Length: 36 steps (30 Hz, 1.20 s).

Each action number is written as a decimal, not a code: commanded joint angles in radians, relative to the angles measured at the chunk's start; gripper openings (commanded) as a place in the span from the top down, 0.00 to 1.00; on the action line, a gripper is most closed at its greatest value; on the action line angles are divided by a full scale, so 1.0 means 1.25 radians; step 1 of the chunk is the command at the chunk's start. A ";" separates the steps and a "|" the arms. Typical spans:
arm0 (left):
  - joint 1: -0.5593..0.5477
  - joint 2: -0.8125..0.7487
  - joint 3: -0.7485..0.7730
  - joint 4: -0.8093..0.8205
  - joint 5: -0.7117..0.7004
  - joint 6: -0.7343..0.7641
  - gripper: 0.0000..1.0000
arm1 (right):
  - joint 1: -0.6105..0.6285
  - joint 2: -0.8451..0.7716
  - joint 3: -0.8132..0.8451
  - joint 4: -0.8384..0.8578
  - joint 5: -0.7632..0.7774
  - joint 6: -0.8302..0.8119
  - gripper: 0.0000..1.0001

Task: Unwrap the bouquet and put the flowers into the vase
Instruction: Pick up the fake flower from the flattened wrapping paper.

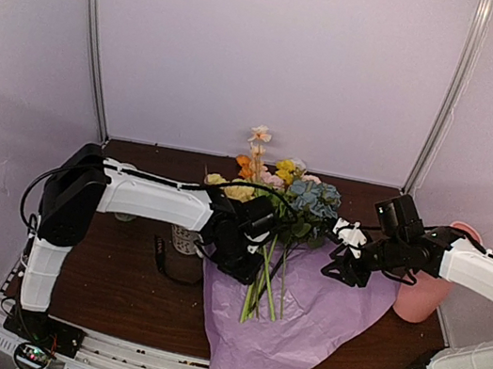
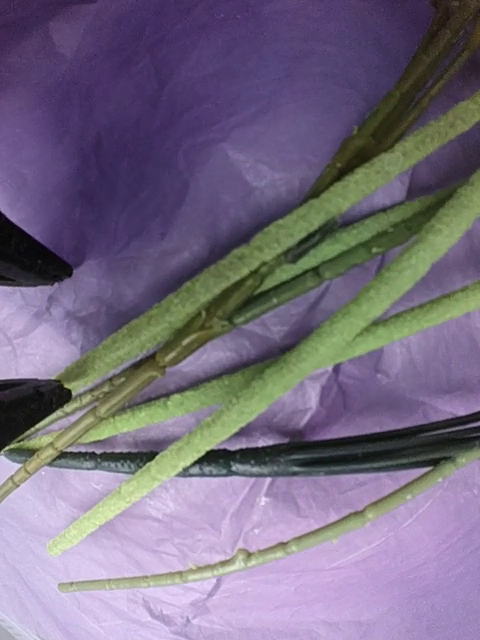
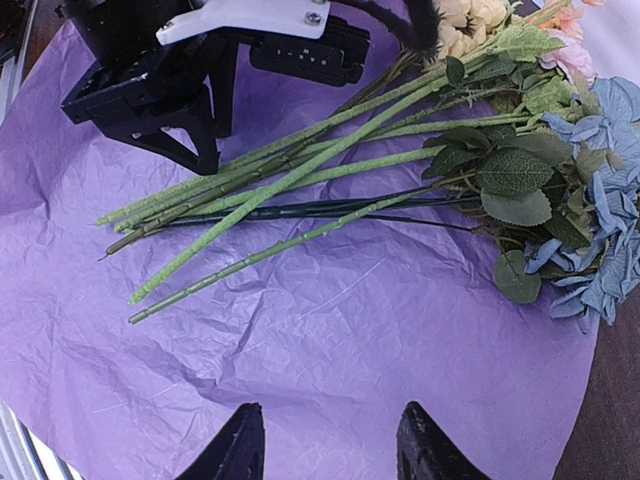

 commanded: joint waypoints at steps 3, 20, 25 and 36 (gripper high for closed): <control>-0.006 0.040 0.035 -0.003 0.021 -0.009 0.67 | -0.005 -0.004 0.000 -0.012 -0.009 -0.014 0.53; -0.011 0.083 0.058 0.015 0.054 -0.005 0.71 | -0.005 0.005 0.002 -0.017 -0.011 -0.021 0.53; -0.011 0.075 0.051 0.013 0.050 -0.006 0.79 | -0.004 0.005 0.001 -0.018 -0.012 -0.023 0.53; -0.011 0.018 0.030 0.014 0.013 -0.016 0.89 | -0.002 0.016 0.008 -0.029 -0.023 -0.028 0.53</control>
